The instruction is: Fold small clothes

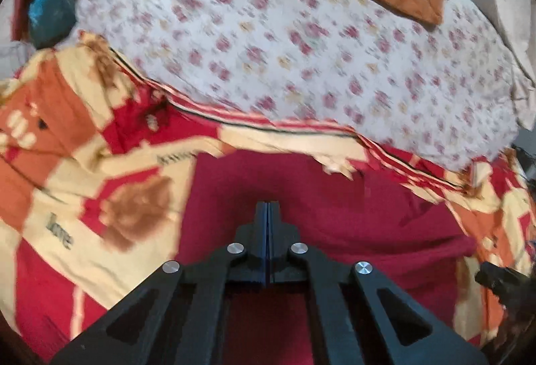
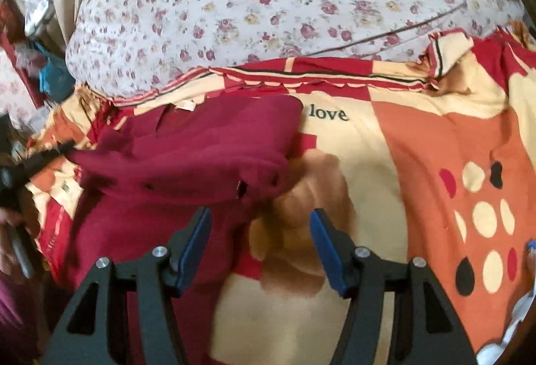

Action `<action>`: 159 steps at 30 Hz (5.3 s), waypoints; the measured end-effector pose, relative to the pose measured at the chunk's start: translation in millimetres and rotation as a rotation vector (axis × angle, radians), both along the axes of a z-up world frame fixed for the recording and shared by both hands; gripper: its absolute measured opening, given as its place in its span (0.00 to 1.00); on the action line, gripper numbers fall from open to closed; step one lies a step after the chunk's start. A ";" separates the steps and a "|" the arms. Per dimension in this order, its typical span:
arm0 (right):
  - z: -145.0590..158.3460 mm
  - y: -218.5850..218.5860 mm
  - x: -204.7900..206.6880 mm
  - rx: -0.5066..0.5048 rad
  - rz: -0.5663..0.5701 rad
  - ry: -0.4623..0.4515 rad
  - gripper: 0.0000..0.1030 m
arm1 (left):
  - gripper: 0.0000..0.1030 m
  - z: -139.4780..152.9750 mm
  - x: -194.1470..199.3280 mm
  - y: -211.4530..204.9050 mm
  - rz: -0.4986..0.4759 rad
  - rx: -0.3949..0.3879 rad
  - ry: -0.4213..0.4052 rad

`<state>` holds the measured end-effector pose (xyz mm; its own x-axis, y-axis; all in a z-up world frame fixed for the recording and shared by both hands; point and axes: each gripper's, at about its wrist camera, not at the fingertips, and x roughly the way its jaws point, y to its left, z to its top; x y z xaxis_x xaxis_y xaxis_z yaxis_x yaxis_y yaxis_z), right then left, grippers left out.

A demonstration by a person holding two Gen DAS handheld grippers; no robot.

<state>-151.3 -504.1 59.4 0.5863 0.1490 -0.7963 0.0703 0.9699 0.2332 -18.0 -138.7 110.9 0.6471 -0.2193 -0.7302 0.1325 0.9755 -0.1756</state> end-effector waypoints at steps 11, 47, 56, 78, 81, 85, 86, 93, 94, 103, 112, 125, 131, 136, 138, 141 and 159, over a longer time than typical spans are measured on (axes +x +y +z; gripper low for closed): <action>7.9 24.8 24.6 -0.130 0.068 -0.054 0.62 | 0.00 -12.2 2.9 27.5 0.030 -0.076 0.106; -3.1 50.1 39.9 -0.221 0.217 -0.061 0.17 | 0.00 0.0 21.9 11.7 -0.014 -0.075 0.093; -16.3 35.9 14.3 -0.228 0.238 0.031 0.00 | 0.00 -43.2 22.3 21.4 0.015 -0.071 0.197; -23.8 43.5 21.3 -0.143 0.197 0.086 0.25 | 0.00 -64.9 18.1 25.5 0.037 -0.067 0.227; -11.3 27.2 20.5 -0.077 0.138 0.042 0.26 | 0.00 -65.6 17.8 23.4 0.042 -0.065 0.225; 2.2 -3.2 40.6 0.103 0.012 -0.024 0.58 | 0.00 -63.8 17.7 22.6 0.043 -0.063 0.224; -0.7 -8.1 51.5 0.142 -0.010 -0.021 0.64 | 0.00 -64.4 17.5 22.4 0.043 -0.061 0.223; -34.0 0.0 106.1 0.118 -0.007 0.056 0.22 | 0.00 -53.8 16.0 16.9 0.032 -0.068 0.193; -30.3 0.8 103.7 0.087 -0.011 0.036 0.13 | 0.00 -51.4 15.4 16.1 0.023 -0.071 0.182; -31.6 -12.9 92.7 -0.005 -0.080 0.038 0.19 | 0.00 -76.4 25.4 5.2 0.003 -0.032 0.235; -1.3 29.7 50.6 -0.123 0.060 -0.021 0.37 | 0.10 -44.2 15.1 18.8 0.069 -0.020 0.144; 1.2 35.2 60.3 -0.102 0.018 -0.019 0.38 | 0.10 -73.9 8.8 0.8 0.039 0.063 0.192; -26.6 52.9 111.4 -0.125 0.052 0.045 0.38 | 0.10 -75.4 8.9 -3.9 0.032 0.099 0.178; -44.8 49.2 128.7 -0.130 0.015 0.070 0.41 | 0.11 -75.7 9.7 -6.5 0.032 0.117 0.172; -36.0 45.6 121.1 -0.113 -0.005 0.074 0.41 | 0.11 -75.5 9.9 -6.6 0.033 0.117 0.173; -19.3 45.8 96.7 -0.112 0.011 0.048 0.42 | 0.11 -75.3 9.1 -5.7 0.033 0.111 0.174; 3.3 54.3 -18.7 -0.028 0.114 0.083 0.64 | 0.18 -49.2 -73.2 22.2 -0.069 0.117 0.184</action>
<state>-170.0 -449.8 62.7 0.4985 0.1876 -0.8463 -0.0231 0.9788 0.2034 -91.2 -116.5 61.7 0.4866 -0.1654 -0.8578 0.1757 0.9804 -0.0894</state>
